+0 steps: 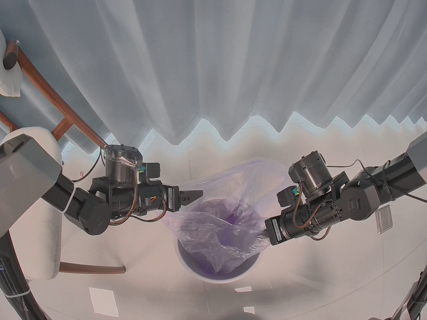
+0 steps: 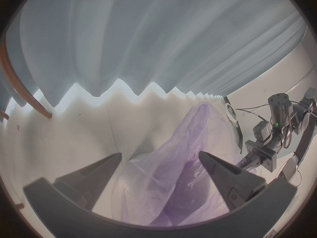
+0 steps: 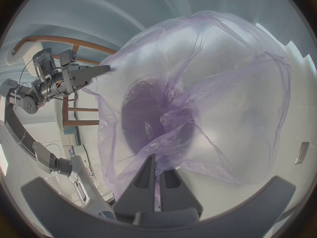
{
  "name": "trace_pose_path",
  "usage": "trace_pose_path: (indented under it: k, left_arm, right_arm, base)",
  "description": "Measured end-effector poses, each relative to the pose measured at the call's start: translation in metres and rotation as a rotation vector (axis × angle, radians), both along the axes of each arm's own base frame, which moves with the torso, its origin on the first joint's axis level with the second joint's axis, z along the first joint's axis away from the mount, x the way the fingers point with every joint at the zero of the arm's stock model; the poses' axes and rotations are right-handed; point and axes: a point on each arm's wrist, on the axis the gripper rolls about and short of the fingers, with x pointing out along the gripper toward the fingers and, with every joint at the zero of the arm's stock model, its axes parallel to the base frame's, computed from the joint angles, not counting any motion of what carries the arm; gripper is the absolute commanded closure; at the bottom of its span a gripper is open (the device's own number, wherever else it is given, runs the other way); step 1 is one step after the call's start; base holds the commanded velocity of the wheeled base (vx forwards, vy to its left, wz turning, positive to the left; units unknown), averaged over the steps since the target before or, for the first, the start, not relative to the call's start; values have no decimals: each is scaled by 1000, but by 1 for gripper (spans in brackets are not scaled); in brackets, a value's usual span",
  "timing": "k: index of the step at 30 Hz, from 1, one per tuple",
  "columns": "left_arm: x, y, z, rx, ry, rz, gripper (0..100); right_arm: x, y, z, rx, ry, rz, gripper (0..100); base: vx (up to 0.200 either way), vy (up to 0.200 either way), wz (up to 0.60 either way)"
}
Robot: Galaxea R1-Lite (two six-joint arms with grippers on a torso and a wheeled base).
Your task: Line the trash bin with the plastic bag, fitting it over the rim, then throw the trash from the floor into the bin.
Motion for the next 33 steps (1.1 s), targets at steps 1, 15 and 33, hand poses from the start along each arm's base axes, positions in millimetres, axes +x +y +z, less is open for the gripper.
trace_pose_path:
  k: [1,15,33]
  left_arm:
    - [1,0,-1,1,2,0,100]
    - [-12,13,-5,9,44,26,100]
    - [-117,29,-18,-3,283,122,100]
  right_arm:
    - [0,0,0,0,1,-1,100]
    - [0,-9,1,2,0,-26,100]
    - [73,-63,35,77,-186,-240,100]
  base:
    - [0,0,0]
    - [0,0,0]
    - [0,0,0]
